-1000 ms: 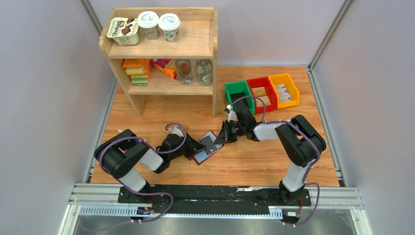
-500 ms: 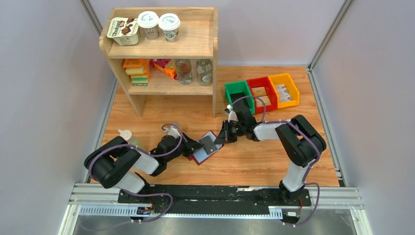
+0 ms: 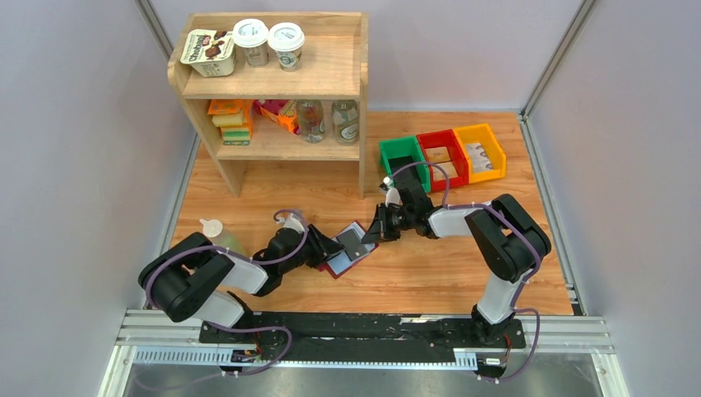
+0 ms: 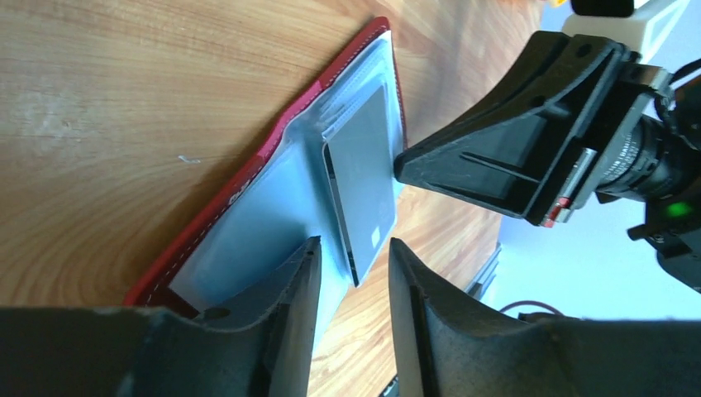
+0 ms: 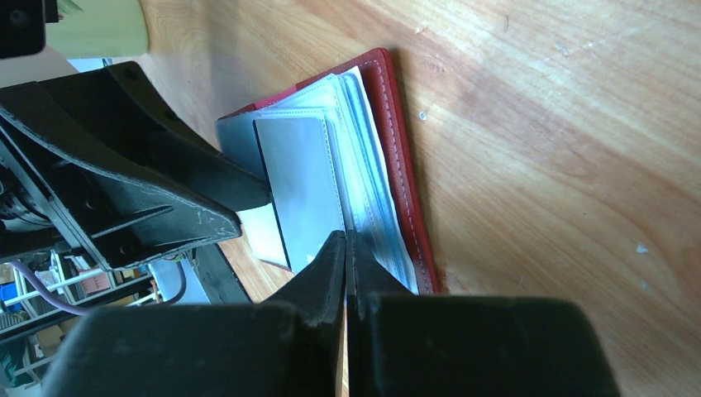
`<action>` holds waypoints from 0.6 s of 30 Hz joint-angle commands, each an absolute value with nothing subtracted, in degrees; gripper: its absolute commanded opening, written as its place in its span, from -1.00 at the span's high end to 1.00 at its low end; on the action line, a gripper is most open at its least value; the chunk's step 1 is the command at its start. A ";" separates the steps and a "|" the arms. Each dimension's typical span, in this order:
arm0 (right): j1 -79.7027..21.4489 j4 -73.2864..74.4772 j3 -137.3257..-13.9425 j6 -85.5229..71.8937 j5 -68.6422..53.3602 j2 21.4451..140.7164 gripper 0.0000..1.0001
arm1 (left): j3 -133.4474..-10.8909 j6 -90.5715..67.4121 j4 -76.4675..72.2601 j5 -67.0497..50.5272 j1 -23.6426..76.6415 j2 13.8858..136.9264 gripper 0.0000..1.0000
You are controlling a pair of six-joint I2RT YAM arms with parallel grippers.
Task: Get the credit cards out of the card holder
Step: Remove the credit card from the card holder.
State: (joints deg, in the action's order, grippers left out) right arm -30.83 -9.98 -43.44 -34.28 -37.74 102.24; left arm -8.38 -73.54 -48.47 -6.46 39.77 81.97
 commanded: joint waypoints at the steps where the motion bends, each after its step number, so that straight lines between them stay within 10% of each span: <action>1: -30.59 -3.87 -40.96 -31.64 -29.62 104.33 1.00 | -10.81 -71.19 -50.70 -6.41 39.55 86.29 0.08; 18: -30.59 -3.78 -40.52 -31.38 -29.53 103.80 1.00 | -10.72 -71.54 -63.63 -9.75 39.55 88.16 0.59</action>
State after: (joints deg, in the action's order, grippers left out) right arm -30.81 -10.26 -43.03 -34.28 -37.50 101.91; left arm -10.59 -72.73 -58.04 -8.95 39.59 92.01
